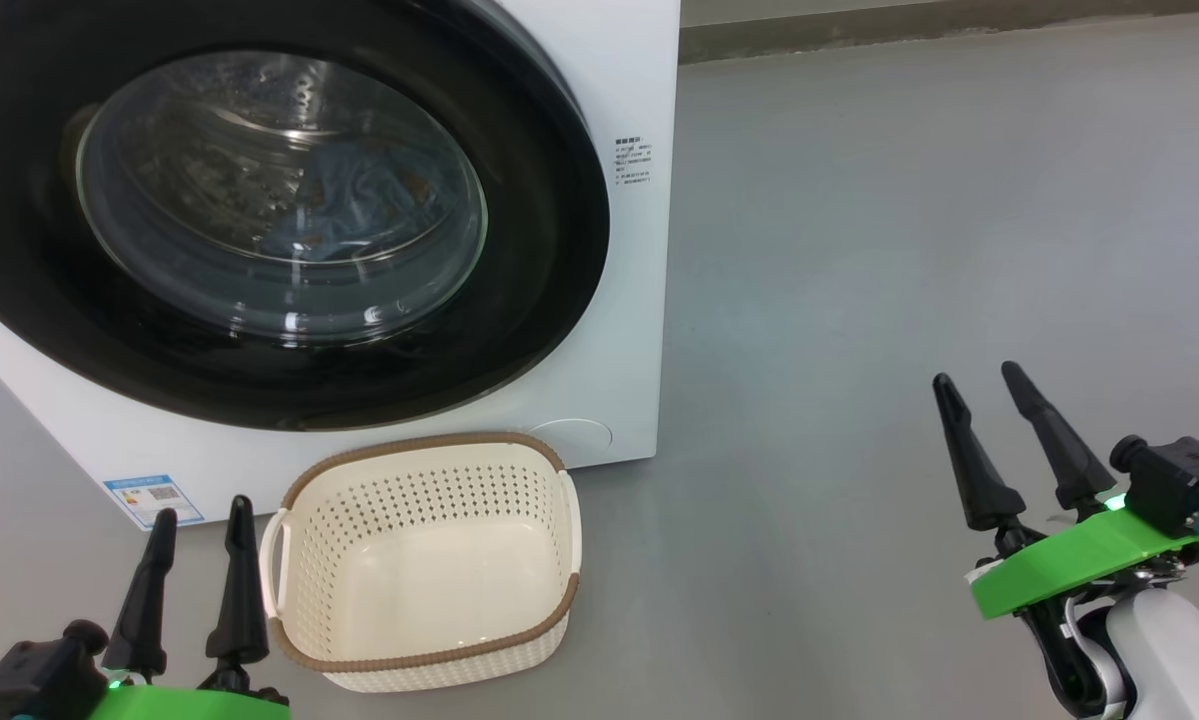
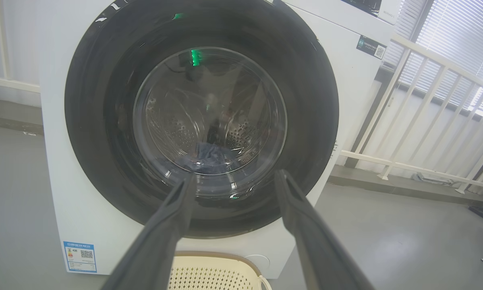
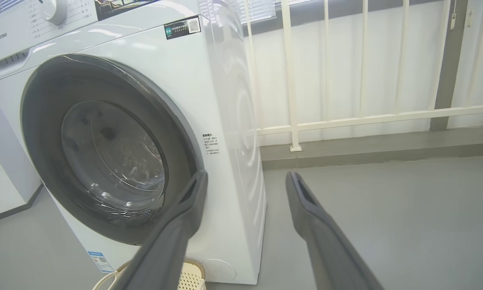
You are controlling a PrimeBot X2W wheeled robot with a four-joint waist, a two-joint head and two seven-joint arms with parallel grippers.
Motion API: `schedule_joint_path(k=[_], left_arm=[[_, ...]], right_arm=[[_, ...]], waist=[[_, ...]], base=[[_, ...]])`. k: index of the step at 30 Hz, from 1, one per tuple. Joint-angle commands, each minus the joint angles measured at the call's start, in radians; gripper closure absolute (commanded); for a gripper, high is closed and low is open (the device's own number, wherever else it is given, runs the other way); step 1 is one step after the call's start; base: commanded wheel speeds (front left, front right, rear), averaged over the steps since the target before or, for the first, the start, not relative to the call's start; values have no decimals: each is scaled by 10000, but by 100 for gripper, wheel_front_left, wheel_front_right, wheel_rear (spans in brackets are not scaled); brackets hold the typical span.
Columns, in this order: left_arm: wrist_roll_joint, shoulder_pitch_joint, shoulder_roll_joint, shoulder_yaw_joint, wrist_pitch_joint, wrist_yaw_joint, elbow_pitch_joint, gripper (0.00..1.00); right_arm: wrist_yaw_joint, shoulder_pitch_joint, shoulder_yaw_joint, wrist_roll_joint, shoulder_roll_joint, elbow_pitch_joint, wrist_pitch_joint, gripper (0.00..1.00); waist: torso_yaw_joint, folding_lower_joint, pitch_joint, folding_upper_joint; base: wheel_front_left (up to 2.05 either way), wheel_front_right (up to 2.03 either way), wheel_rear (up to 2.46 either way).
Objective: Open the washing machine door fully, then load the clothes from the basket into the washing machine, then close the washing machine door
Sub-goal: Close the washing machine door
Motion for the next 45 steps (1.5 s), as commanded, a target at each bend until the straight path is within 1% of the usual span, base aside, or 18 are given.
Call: schedule_joint_path(k=[1, 45], left_arm=[[-54, -172, 189, 367, -65, -35, -277, 0], [-86, -216, 220, 346, -65, -35, -157, 0]], right_arm=[[-27, -12, 28, -159, -54, -301, -48, 0], [-27, 109, -63, -217, 162, -222, -48, 0]], waist=[[3, 0, 0, 0], [131, 0, 60, 0]], base=[[0, 0, 0], [0, 0, 0]])
